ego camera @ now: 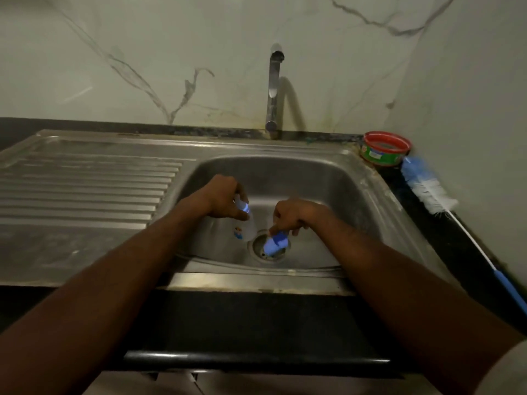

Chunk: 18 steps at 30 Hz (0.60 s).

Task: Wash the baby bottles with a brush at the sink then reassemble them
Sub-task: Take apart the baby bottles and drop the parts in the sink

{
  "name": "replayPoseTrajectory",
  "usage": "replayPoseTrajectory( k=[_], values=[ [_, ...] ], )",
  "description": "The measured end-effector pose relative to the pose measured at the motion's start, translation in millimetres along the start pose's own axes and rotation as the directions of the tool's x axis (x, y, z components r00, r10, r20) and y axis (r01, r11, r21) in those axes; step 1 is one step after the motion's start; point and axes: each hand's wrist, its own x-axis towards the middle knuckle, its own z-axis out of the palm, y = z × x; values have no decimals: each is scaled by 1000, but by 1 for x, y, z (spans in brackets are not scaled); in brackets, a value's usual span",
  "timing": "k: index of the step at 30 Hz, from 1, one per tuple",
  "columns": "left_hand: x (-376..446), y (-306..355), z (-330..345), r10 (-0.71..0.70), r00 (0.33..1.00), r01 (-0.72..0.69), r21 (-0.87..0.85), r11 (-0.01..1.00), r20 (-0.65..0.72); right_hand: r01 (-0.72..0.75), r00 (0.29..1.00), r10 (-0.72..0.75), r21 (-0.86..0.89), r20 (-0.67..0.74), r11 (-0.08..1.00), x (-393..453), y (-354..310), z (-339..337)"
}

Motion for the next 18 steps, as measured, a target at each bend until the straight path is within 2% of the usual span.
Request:
replayPoseTrajectory(
  k=[3,6,9,12,15,18],
  values=[
    [-2,-1,1,-9,999,7,-49,999,-42,14,1000,-14,8,11,1000,-5,-3,-5],
    [-1,-2,4,20,996,-27,-88,996,-81,133,982,-129,15,-140,991,-7,1,-10],
    [2,1,4,84,985,-104,-139,985,-148,244,956,-201,196,-216,950,-8,-3,-12],
    [2,4,4,136,971,-184,-244,952,-199,274,942,-193,294,-274,916,-4,-4,-14],
    [0,5,5,223,949,-278,-254,926,-223,308,935,-190,414,-300,857,-5,-1,-16],
    [1,7,3,193,948,-257,-250,934,-252,326,928,-182,473,-326,819,-8,-6,-19]
  ],
)
